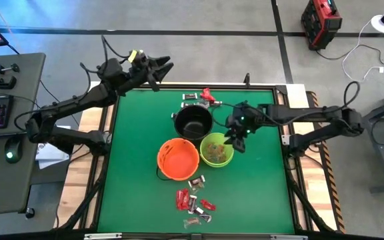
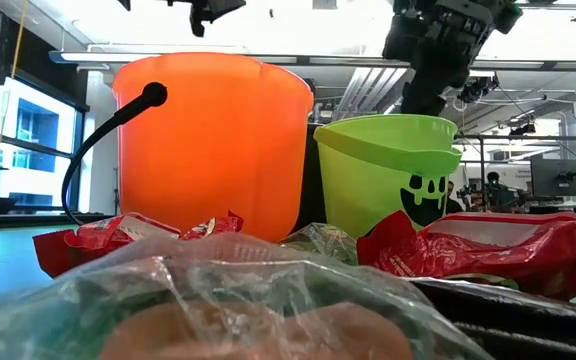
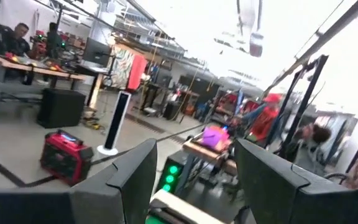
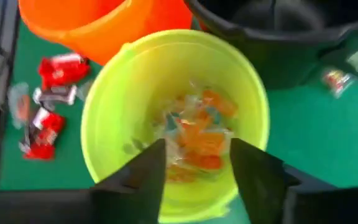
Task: Sort candy by brand, put in halloween buckets
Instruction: Put the orange gummy into the green bucket
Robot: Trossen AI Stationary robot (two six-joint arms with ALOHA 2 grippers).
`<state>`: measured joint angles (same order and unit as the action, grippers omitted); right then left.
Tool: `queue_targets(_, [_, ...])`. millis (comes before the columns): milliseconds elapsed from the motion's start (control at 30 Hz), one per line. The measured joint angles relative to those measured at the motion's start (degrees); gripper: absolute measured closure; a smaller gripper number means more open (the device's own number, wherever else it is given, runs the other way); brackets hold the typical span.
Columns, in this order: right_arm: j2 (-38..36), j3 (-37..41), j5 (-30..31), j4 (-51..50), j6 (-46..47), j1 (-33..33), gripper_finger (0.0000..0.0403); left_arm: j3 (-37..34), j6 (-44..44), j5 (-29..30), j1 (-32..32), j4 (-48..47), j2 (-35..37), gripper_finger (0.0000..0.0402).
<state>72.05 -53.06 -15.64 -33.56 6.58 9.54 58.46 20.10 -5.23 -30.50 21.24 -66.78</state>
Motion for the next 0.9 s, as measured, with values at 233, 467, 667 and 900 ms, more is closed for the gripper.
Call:
queue_targets(233, [-4.19,-2.86,-3.41,-1.69,-9.39,6.51,0.0184,0.00,6.71,1.73,1.01,0.04,0.00,0.0198])
queue_targets(467, [-5.25,-2.43,-5.91,-4.80,-18.46,5.99,0.0183,0.00,10.25,4.07,2.97,0.00,0.00,0.0198])
queue_targets(667, [-4.01,-2.40,-5.05,0.09,-19.25,0.45,0.0182,0.00,14.20,-2.36,5.26,-0.01,0.04,0.0198])
queue_targets(900, [-3.80,-2.38,11.47,8.26,-12.19,-16.71,0.0182,0.00,18.81,-14.88,9.21,-0.18,1.19,0.0198])
